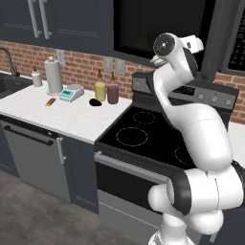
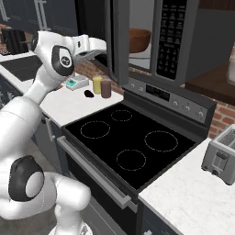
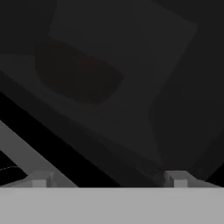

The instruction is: Pick the corn from the sink and place it in the bowl. Then pick the bowl and place it in the microwave. Then close the microwave door and press the start button.

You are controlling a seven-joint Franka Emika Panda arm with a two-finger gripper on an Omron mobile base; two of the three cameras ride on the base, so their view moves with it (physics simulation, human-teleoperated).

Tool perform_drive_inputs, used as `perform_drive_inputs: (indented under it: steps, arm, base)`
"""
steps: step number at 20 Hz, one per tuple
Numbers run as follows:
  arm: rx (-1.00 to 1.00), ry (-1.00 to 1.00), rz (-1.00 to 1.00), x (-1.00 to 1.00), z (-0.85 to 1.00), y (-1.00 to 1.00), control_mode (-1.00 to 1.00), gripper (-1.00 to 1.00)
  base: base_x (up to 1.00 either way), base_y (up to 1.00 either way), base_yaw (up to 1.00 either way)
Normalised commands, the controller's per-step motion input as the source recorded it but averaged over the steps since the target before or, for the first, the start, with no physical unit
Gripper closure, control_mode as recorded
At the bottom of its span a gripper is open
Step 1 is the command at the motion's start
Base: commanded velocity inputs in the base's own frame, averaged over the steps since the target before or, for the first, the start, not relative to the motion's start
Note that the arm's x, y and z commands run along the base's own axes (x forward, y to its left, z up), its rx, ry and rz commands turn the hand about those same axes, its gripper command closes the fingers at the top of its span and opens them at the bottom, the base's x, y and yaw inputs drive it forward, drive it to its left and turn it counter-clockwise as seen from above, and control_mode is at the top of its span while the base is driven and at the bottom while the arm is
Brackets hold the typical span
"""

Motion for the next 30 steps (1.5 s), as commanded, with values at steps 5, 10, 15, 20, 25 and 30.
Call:
perform_drive_inputs:
  steps: [5, 10, 15, 20, 25, 30]
  arm:
    - [0.22, -0.27, 0.0, 0.19, 0.0, -0.62, -1.0, -1.0]
    - [0.25, -0.33, 0.0, 0.34, 0.0, -0.34, -1.0, -1.0]
    - [0.12, -0.25, 0.0, 0.59, 0.0, -0.13, -1.0, -1.0]
    - [0.09, -0.04, 0.0, 0.63, 0.0, -0.15, -1.0, -1.0]
    - [0.07, 0.0, 0.0, 0.68, 0.0, -0.14, -1.0, -1.0]
    - [0.06, 0.0, 0.0, 0.71, 0.0, -0.21, -1.0, -1.0]
  base:
    - [0.0, 0.0, 0.0]
    - [0.0, 0.0, 0.0]
    - [0.0, 0.0, 0.0]
    - [0.0, 0.0, 0.0]
    - [0.0, 0.0, 0.0]
    - [0.0, 0.0, 0.0]
